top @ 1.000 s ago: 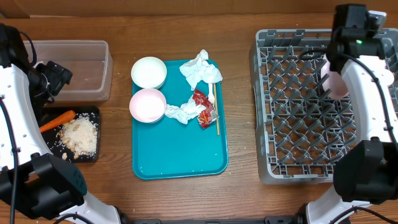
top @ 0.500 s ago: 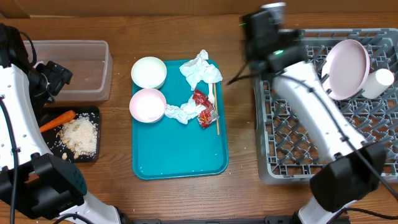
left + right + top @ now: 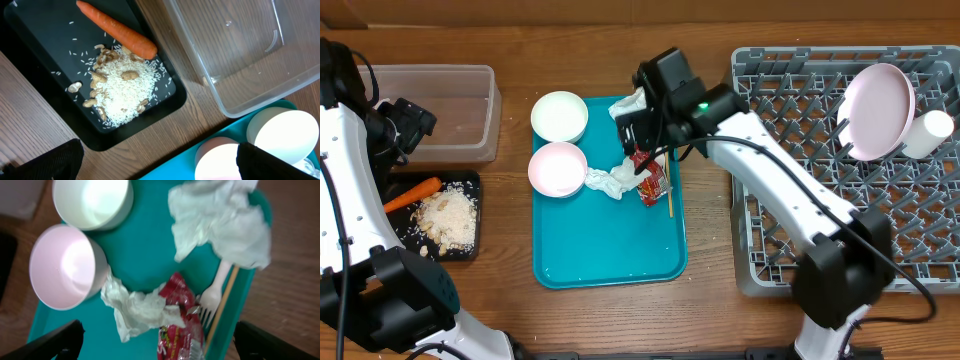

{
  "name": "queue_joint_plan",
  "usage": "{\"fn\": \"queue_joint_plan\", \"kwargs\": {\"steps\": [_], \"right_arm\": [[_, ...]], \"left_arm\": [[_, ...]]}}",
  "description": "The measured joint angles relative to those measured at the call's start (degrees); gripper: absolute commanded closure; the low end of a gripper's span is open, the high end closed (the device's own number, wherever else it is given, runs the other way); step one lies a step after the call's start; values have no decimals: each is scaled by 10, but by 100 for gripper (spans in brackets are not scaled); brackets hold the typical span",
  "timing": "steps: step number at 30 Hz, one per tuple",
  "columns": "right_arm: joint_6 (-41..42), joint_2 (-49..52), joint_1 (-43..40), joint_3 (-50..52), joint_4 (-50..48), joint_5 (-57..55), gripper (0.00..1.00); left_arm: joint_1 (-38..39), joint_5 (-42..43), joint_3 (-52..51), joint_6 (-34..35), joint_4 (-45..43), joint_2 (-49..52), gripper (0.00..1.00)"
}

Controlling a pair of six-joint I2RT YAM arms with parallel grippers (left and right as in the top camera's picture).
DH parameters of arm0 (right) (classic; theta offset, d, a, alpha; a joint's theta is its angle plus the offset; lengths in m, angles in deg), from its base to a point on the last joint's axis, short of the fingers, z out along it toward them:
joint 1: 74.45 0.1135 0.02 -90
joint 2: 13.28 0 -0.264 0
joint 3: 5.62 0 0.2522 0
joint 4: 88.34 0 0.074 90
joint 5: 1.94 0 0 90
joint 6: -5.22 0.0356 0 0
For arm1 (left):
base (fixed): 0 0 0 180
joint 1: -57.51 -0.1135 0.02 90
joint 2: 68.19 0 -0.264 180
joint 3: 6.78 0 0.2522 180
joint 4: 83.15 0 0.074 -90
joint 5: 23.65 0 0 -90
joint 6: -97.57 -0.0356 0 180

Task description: Sort waste into correct bins and load items into the dishwasher rack

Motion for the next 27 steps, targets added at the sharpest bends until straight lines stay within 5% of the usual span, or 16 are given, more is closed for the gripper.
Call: {"fn": "queue_joint_plan", "kwargs": {"steps": [14, 27], "right_arm": [[23, 70, 9, 7, 12, 96, 0], [83, 70, 127, 8, -127, 49, 0]], "left_arm": [[0, 0, 0, 0, 0, 0, 0], [0, 0, 0, 0, 0, 0, 0]]}}
